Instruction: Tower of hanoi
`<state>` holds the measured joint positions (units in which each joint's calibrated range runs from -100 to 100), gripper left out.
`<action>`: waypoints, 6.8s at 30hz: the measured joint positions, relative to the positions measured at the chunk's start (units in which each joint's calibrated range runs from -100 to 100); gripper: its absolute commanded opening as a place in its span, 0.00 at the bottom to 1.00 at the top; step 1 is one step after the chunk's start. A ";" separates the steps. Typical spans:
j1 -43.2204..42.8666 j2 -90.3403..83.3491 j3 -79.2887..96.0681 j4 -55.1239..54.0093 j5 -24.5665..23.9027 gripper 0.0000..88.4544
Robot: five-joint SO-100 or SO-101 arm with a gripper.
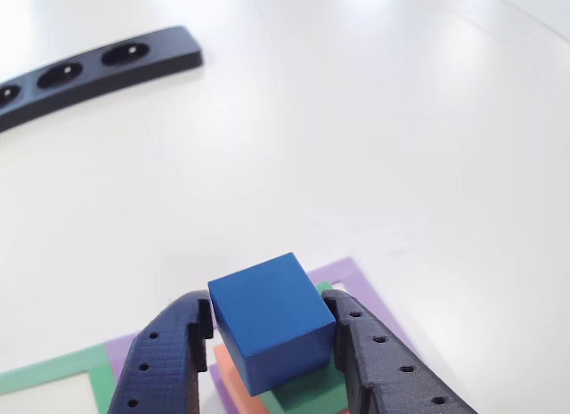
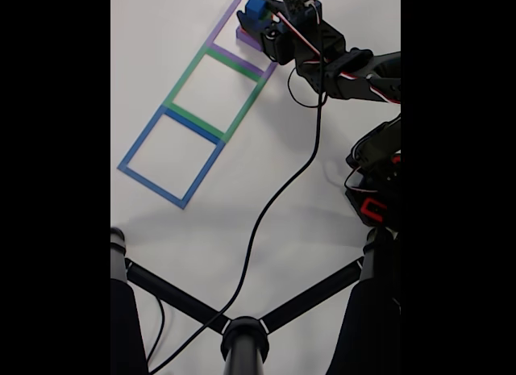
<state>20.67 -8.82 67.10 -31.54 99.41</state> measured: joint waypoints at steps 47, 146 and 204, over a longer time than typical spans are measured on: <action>-10.89 -30.31 -75.11 120.63 0.59 0.02; -20.63 28.62 4.44 -31.54 0.00 0.19; 6.55 -44.66 -38.64 106.98 -0.39 0.17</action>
<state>27.22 -53.48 28.46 75.44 99.01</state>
